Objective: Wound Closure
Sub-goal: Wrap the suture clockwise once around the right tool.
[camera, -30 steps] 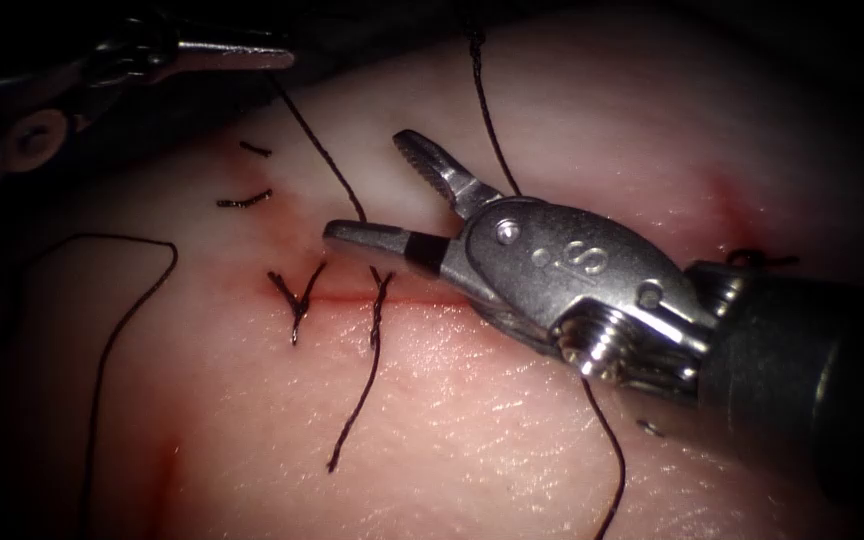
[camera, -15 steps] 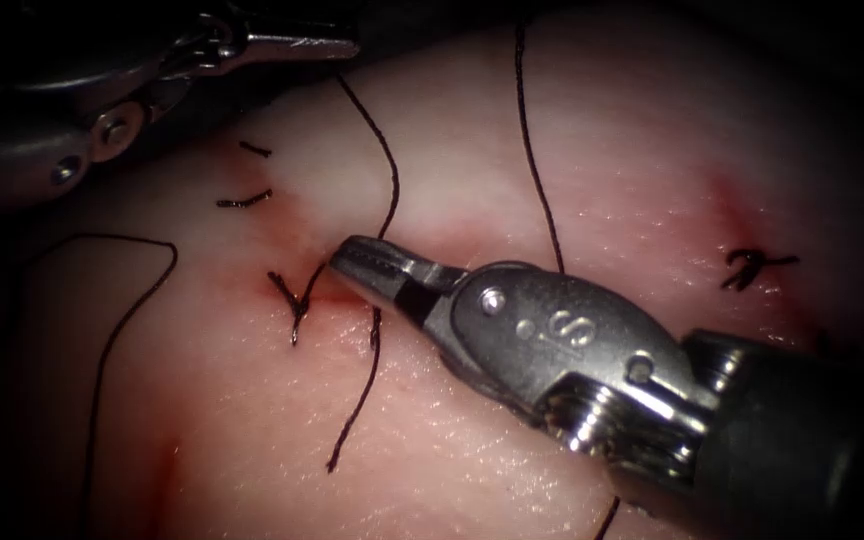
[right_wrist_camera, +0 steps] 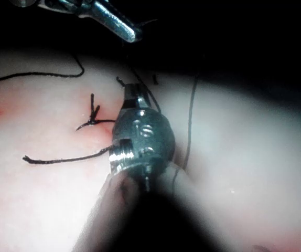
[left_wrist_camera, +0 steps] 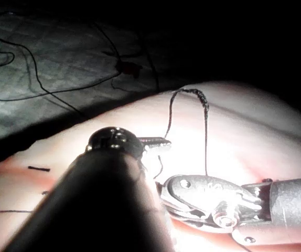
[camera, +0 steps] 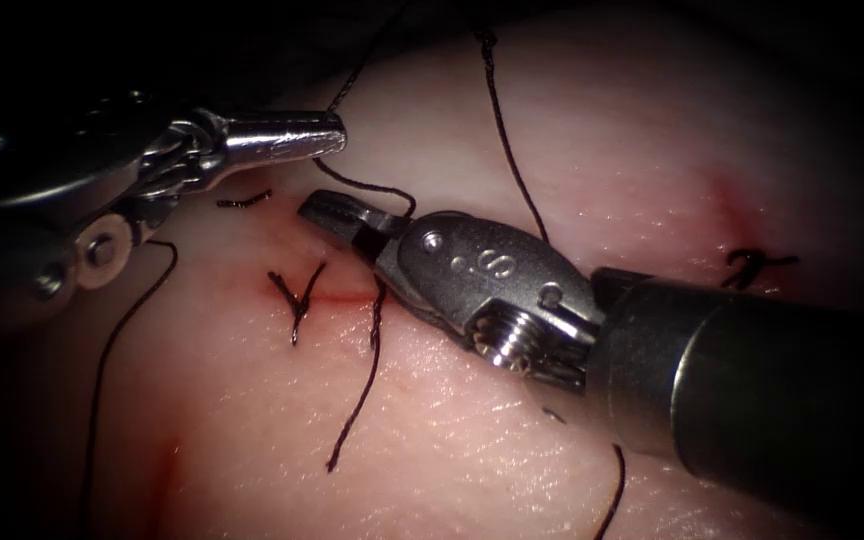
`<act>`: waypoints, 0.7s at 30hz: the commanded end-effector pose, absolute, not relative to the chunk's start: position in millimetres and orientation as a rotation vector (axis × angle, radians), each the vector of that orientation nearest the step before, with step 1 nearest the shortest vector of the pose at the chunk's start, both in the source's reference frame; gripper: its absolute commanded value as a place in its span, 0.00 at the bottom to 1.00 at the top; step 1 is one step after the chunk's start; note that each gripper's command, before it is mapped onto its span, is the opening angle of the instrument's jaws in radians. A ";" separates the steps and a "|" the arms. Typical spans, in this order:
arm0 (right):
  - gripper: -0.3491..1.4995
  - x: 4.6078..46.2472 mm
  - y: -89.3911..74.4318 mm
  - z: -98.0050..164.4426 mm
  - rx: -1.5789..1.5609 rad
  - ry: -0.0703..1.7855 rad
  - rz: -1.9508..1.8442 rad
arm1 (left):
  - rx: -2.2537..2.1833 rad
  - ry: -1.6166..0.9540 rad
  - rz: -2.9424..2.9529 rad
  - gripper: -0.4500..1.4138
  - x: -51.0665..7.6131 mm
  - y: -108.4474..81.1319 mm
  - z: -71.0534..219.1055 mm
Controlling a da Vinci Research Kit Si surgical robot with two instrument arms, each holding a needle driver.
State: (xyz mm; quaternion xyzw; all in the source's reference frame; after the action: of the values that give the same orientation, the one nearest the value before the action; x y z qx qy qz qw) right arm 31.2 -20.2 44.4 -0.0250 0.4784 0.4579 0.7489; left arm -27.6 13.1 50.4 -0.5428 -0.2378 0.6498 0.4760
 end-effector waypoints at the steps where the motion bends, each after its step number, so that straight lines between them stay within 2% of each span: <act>1: 0.00 31.7 -18.9 44.1 -0.073 1.070 1.011 | -1.308 -0.583 1.565 0.00 -27.9 13.7 50.6; 11: 0.00 31.1 -18.0 41.8 -0.138 1.184 1.077 | -1.232 -0.612 1.471 0.00 -27.2 10.3 51.2; 21: 0.00 30.8 -18.2 44.2 -0.063 1.438 1.087 | -1.235 -0.619 1.385 0.00 -26.9 9.8 53.6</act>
State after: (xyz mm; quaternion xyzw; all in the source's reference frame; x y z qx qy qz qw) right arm 29.5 -19.1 44.3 -0.0137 0.6370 0.4692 0.6115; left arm -26.3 9.0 54.0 -0.5218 -0.2639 0.5854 0.5616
